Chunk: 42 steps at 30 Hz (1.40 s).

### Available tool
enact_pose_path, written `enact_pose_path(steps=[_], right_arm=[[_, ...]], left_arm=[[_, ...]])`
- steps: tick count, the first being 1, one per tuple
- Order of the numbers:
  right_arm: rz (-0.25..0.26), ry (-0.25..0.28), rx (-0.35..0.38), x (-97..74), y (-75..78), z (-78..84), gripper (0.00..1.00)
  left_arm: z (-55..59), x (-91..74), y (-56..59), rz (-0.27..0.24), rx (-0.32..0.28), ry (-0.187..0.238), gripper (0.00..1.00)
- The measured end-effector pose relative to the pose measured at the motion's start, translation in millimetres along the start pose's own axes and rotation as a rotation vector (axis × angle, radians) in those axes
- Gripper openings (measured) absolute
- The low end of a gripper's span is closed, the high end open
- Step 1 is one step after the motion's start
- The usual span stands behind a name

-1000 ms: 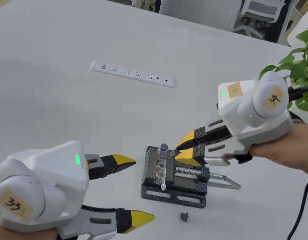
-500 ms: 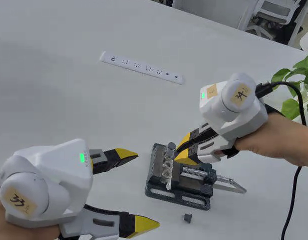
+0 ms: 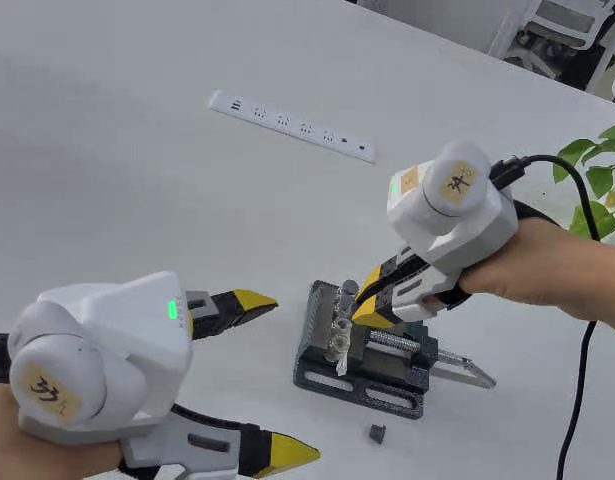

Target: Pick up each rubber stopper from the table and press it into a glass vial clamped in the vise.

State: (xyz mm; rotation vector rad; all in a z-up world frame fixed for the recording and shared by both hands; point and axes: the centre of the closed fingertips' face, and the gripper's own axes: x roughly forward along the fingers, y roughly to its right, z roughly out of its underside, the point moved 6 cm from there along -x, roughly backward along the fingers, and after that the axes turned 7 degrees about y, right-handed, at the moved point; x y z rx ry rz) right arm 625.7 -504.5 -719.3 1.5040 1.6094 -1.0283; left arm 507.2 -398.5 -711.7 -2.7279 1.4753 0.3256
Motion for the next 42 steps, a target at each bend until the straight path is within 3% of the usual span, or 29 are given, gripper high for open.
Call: enact_pose_path(steps=[18, 42], right_arm=[[-0.015, -0.066, 0.027, 15.7, -0.3, 1.1, 0.05], [-0.019, -0.117, 0.016, 22.6, 2.4, -0.9, 0.05]], left_arm=[[2.5, -3.3, 0.3, 0.004, -0.021, 0.008, 0.73], [6.5, -5.6, -1.5, 0.006, -0.034, 0.018, 0.72]])
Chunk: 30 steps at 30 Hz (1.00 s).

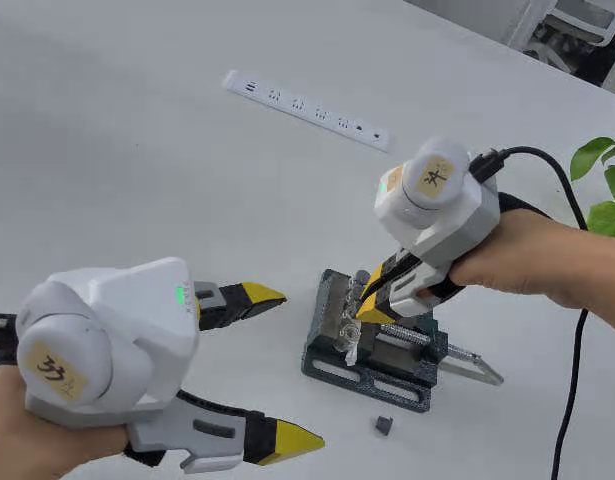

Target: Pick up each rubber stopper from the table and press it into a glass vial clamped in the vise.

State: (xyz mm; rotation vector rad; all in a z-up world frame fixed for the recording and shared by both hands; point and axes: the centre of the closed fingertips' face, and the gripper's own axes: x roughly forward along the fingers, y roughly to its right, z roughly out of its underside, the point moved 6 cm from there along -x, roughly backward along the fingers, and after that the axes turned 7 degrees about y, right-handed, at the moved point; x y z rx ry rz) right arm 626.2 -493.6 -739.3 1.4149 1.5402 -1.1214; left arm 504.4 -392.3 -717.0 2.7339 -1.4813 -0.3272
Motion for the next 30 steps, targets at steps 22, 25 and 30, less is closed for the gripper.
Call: enact_pose_path(steps=[22, 25, 30], right_arm=[[0.001, -0.011, 0.010, 1.3, 0.6, -0.7, 0.05], [0.000, -0.011, 0.018, 0.8, -0.4, -1.0, 0.05], [0.000, -0.007, 0.022, 0.9, -0.1, -0.9, 0.05]], left_arm=[[3.7, 1.5, -0.5, 0.002, -0.008, -0.001, 0.74], [2.9, 1.7, 0.4, 0.008, -0.017, 0.011, 0.78], [5.4, 0.6, -0.7, 0.010, -0.018, 0.004, 0.82]])
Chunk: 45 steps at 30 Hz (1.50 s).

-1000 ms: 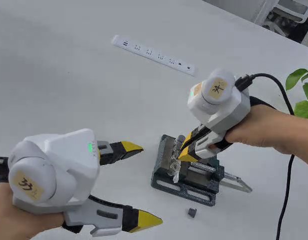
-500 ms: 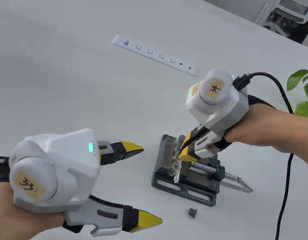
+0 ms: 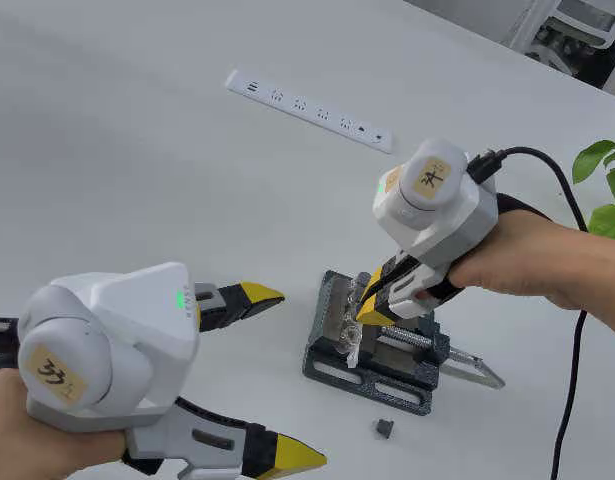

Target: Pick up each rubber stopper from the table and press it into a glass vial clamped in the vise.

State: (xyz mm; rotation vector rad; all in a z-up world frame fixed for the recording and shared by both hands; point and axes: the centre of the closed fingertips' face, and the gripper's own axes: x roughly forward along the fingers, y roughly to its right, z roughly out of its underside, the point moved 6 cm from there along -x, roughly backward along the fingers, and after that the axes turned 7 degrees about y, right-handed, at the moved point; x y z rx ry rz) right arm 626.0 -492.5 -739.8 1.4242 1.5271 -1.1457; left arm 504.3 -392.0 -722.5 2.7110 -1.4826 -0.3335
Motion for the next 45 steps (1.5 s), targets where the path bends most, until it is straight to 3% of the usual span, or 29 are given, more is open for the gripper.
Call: enact_pose_path(steps=[16, 37, 40, 43, 45], right_arm=[[0.022, -0.026, -0.011, 0.9, -0.2, -0.6, 0.04], [0.089, -0.138, -0.047, 7.0, -3.9, -6.9, 0.03], [0.077, -0.126, -0.051, 4.5, -2.0, -4.4, 0.03], [0.071, -0.084, 0.021, 1.7, -3.0, -2.5, 0.03], [0.070, -0.080, 0.030, 2.5, 0.2, -0.5, 0.03]], left_arm=[[0.3, 1.7, -0.3, 0.007, -0.002, -0.005, 0.80], [1.6, 2.3, 1.4, 0.007, -0.008, -0.002, 0.78], [1.9, 2.1, 0.6, 0.007, -0.007, -0.004, 0.78], [1.7, 1.1, -0.9, 0.003, -0.007, -0.002, 0.78], [0.8, 0.8, -0.7, 0.001, -0.008, 0.000, 0.78]])
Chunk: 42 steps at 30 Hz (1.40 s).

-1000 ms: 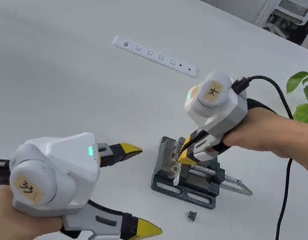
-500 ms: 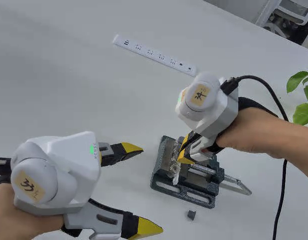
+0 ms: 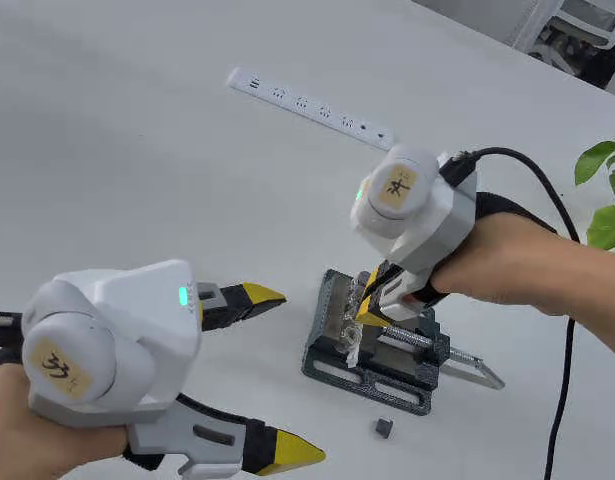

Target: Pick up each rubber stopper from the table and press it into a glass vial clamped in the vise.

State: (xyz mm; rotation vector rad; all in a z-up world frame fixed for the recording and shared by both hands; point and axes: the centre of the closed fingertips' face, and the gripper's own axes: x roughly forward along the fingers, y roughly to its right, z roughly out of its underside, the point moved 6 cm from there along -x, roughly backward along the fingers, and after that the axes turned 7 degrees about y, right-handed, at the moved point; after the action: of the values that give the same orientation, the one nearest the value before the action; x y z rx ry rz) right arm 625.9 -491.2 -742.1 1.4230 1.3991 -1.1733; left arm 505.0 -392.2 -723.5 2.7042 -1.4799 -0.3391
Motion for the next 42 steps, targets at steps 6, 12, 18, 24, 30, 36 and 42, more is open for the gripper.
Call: enact_pose_path(steps=[6, 12, 18, 24, 30, 36, 42], right_arm=[[0.008, -0.012, 0.010, 1.0, -1.0, -2.2, 0.03], [0.011, -0.017, 0.026, 0.0, -2.3, -1.3, 0.03], [0.011, -0.020, 0.029, -0.5, -2.6, -2.2, 0.03], [0.008, -0.023, 0.038, -3.0, -2.6, -2.9, 0.03], [0.008, -0.028, 0.039, -2.6, -2.6, -3.7, 0.03], [0.009, -0.043, 0.039, -2.4, -3.1, -5.7, 0.03], [0.009, -0.063, 0.027, -0.1, -2.7, -9.7, 0.03]], left_arm=[[0.6, 0.1, 1.9, 0.002, -0.002, 0.000, 0.78], [-0.1, -0.1, 2.8, 0.000, -0.005, 0.006, 0.77], [0.6, -1.4, 2.1, -0.004, -0.008, 0.007, 0.77], [1.4, -1.4, 1.5, -0.002, -0.008, 0.007, 0.77], [0.8, -1.2, 2.1, -0.002, -0.011, 0.010, 0.77], [0.3, -2.3, 2.1, -0.002, -0.011, 0.012, 0.76], [0.9, -3.6, 0.6, -0.007, -0.013, 0.012, 0.76]])
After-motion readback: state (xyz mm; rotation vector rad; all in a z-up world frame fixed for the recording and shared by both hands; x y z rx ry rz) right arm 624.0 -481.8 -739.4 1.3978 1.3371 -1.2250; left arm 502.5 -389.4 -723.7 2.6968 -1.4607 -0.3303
